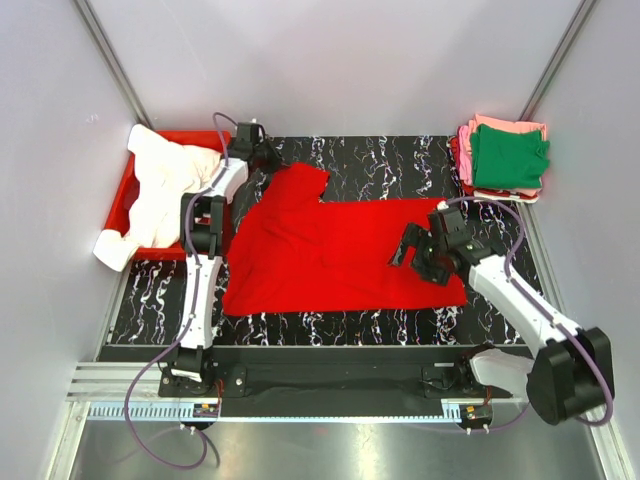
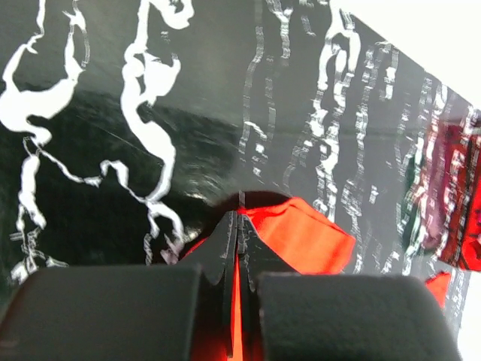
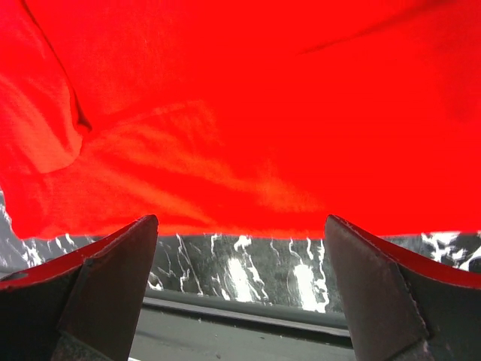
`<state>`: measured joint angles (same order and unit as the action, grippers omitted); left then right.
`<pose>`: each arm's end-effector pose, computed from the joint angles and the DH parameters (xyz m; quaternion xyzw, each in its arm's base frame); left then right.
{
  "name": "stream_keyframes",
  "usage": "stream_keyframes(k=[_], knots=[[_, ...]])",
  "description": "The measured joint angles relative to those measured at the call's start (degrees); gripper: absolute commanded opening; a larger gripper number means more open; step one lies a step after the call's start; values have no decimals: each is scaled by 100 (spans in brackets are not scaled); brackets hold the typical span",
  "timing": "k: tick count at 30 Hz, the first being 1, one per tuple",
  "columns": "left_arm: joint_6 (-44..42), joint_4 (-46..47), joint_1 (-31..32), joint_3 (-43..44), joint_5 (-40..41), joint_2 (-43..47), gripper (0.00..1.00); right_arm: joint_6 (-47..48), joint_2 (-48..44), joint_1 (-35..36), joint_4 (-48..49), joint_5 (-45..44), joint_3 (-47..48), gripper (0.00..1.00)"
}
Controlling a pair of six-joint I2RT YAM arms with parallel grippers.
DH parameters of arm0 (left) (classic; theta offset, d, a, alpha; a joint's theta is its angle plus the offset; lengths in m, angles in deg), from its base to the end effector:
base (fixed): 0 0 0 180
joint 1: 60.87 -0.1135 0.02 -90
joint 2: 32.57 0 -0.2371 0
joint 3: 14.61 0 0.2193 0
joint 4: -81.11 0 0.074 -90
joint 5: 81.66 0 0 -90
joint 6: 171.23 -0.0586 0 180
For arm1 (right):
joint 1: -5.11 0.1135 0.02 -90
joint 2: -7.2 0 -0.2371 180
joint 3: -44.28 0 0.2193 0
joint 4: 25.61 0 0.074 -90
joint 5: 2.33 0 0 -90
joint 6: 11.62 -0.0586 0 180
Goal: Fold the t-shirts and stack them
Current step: Fold the tshirt
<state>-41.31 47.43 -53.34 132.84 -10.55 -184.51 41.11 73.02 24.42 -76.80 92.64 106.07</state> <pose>0.5424 -0.0908 0.1279 -0.1786 0.8720 -0.3086 0.3353 0.2033 0.0766 0.2057 0.1360 0.9437 0.1779 0.2433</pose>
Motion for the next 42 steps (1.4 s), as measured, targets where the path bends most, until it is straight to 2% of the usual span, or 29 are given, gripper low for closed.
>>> stream_keyframes(k=[4,13,15,18,20,31,37,42], knots=[[-52,-66,-9,-321,-96,476,0,162,826,-214,-111,-118,750,100],[-116,109,-20,-1746,-339,2009,0,669,3366,-1338,-295,-291,3576,95],[-160,162,-9,-1952,-413,2186,0,780,4146,-1521,-439,-393,4374,91],[-234,214,17,-2144,-511,2269,0,911,5204,-1685,-645,-612,5471,90],[-243,243,33,-2269,-553,2269,0,979,5729,-1759,-800,-793,5923,86],[-238,291,57,-2616,-758,2280,0,1270,7018,-2096,-1123,-1432,6931,79],[-238,289,57,-2612,-800,2280,0,1390,7267,-2201,-1147,-1648,7289,67],[-236,291,57,-2614,-813,2280,0,1390,7241,-2201,-1032,-1593,7206,65]])
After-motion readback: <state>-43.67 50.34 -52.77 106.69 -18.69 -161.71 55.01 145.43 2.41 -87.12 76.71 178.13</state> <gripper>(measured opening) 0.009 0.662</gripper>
